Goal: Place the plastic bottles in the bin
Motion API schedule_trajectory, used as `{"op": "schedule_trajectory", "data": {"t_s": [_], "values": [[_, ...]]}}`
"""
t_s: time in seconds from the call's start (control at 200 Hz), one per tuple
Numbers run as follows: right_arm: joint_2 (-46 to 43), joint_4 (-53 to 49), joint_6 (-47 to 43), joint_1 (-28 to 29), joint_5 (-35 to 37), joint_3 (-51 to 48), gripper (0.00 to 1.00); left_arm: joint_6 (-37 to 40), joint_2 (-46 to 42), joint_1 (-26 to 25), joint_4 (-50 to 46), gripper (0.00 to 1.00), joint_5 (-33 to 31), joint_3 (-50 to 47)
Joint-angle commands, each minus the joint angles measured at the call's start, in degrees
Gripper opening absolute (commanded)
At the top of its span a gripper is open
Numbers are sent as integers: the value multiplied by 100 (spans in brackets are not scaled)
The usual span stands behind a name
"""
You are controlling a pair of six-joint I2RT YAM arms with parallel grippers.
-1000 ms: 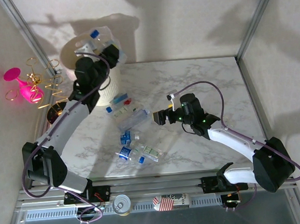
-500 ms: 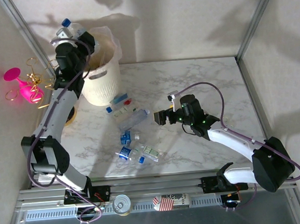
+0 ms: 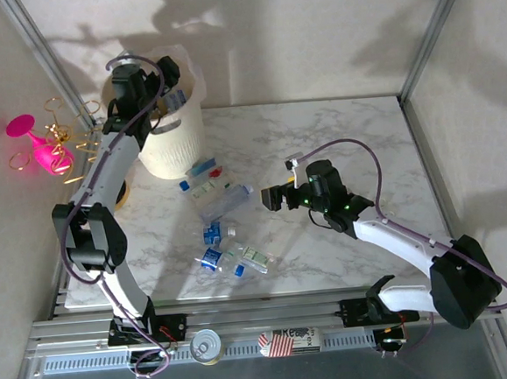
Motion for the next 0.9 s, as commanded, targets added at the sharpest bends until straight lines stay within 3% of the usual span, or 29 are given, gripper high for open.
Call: {"op": "schedule_trajectory", "data": {"t_s": [0.0, 0.335, 0.626, 0.891], "values": [[-177, -68, 91, -14, 128, -29, 99, 17, -261, -4, -31, 100, 89, 89], [-166, -46, 116, 1, -234, -12, 99, -287, -1505, -340, 635, 99, 106, -1133], [-272, -14, 188, 318, 13, -261, 99, -414, -2860, -1492, 1005, 100, -196, -2870], [-230, -116, -95, 867, 7, -350, 99, -830, -3566, -2287, 1222, 100, -218, -4581]]}}
